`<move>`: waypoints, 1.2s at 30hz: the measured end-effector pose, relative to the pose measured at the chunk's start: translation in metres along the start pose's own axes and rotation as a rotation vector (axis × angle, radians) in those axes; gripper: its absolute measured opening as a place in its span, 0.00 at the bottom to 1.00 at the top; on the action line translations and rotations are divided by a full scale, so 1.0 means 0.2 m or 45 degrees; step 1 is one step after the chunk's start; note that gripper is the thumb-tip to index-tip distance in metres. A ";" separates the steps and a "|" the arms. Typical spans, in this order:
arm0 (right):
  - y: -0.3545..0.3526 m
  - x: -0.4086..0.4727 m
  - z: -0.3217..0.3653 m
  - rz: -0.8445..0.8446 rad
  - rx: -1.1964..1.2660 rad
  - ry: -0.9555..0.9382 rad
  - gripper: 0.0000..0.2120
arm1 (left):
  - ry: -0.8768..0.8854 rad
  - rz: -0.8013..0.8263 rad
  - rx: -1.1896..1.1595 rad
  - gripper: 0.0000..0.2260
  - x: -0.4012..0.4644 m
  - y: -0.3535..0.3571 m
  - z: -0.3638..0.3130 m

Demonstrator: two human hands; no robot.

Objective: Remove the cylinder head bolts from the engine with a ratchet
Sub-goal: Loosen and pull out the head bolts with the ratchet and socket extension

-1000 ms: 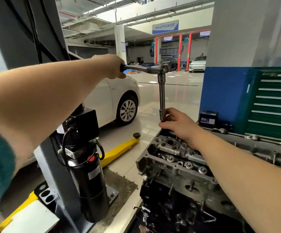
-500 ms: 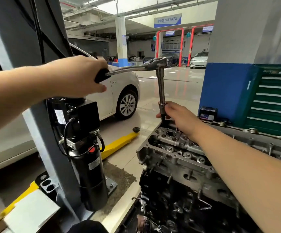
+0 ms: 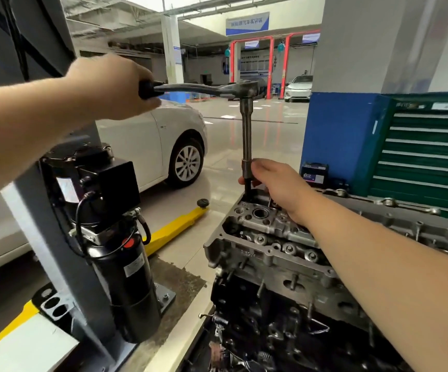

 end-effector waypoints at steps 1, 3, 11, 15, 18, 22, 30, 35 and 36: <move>0.00 0.00 0.00 -0.005 -0.001 -0.010 0.14 | -0.022 0.035 -0.022 0.15 0.08 0.06 0.01; -0.01 0.01 0.00 -0.028 -0.016 -0.041 0.12 | -0.035 0.068 -0.066 0.14 0.24 0.11 -0.04; 0.02 0.01 0.02 0.036 -0.108 -0.065 0.07 | 0.227 0.012 -0.090 0.11 0.63 0.04 -0.44; 0.07 0.03 0.03 0.092 -0.299 -0.080 0.10 | 0.222 -0.036 -0.210 0.08 0.35 0.06 -0.17; 0.07 0.03 0.03 0.082 -0.314 -0.080 0.05 | 0.237 -0.091 -0.158 0.08 0.01 0.03 -0.15; 0.06 0.04 0.04 0.057 -0.388 -0.074 0.04 | 0.254 -0.150 -0.042 0.20 -0.32 -0.11 -0.51; 0.05 0.02 0.03 0.019 -0.219 -0.016 0.03 | 0.073 -0.224 -0.080 0.44 -0.16 -0.23 -0.80; 0.05 0.03 0.00 0.003 -0.083 0.000 0.08 | 0.152 -0.254 -0.303 0.42 0.11 -0.17 -0.68; 0.05 0.03 0.00 0.014 -0.077 -0.003 0.10 | 0.230 -0.178 -0.470 0.37 0.16 -0.13 -0.64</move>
Point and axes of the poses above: each hand's wrist, its own x-axis towards the middle knuckle, its own y-axis out of the palm, z = x × y, the point moved 9 cm from there along x, towards the middle knuckle, and after that the axes turned 15 degrees about z, right-handed, at the moved point
